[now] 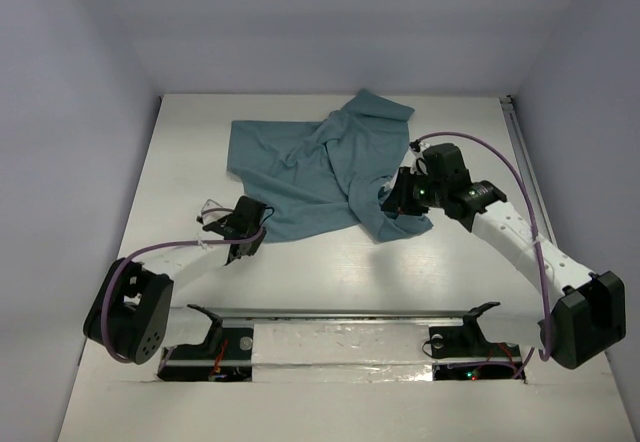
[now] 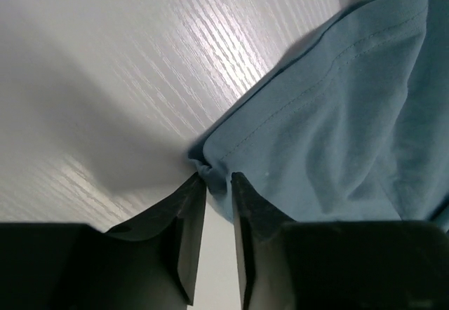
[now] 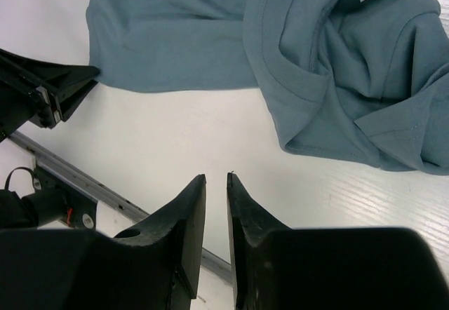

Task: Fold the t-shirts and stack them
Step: Flatten out the tshirt

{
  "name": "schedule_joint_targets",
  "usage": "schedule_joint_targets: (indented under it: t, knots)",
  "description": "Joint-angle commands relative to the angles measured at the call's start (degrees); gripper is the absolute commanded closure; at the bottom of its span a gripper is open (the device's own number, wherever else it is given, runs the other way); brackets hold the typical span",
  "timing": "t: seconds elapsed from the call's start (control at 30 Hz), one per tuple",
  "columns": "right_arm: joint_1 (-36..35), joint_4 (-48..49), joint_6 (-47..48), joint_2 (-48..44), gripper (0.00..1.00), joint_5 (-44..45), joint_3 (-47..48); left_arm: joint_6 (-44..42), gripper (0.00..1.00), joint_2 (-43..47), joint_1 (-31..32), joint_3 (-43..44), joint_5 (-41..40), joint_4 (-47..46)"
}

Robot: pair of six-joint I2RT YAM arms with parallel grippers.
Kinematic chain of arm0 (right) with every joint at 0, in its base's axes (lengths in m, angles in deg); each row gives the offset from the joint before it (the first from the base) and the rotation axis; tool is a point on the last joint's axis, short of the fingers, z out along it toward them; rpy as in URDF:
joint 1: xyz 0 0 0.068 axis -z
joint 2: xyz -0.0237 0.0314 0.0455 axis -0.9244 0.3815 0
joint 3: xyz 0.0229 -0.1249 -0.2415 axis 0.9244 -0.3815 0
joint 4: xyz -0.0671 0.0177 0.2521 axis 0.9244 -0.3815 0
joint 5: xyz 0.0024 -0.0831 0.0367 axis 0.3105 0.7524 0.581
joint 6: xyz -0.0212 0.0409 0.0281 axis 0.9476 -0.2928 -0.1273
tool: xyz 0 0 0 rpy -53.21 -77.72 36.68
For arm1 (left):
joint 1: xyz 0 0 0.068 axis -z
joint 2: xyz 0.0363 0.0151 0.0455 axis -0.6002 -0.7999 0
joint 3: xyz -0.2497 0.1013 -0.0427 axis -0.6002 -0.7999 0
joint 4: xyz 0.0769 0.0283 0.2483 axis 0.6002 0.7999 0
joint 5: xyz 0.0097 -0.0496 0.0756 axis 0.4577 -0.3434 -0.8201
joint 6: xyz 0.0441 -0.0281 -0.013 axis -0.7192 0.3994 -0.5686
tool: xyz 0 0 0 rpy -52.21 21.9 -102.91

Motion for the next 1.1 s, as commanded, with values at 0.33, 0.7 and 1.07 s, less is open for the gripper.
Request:
schedule_joint_targets:
  t: [0.33, 0.7, 1.07]
  knots:
    - [1.1, -4.39, 5.15, 3.3, 0.51, 14.19, 3.01, -14.72, 1.0, 2.92, -2.92, 13.94, -12.47, 10.42]
    - [-7.32, 6.06, -0.45, 9.63, 0.72, 1.47, 2.05, -22.12, 1.0, 7.6, -5.57, 12.13, -6.78, 6.47]
    - [-8.74, 9.42, -11.98, 16.22, 0.42, 13.33, -1.91, -28.0, 1.0, 10.76, -5.57, 12.21, -5.89, 5.32]
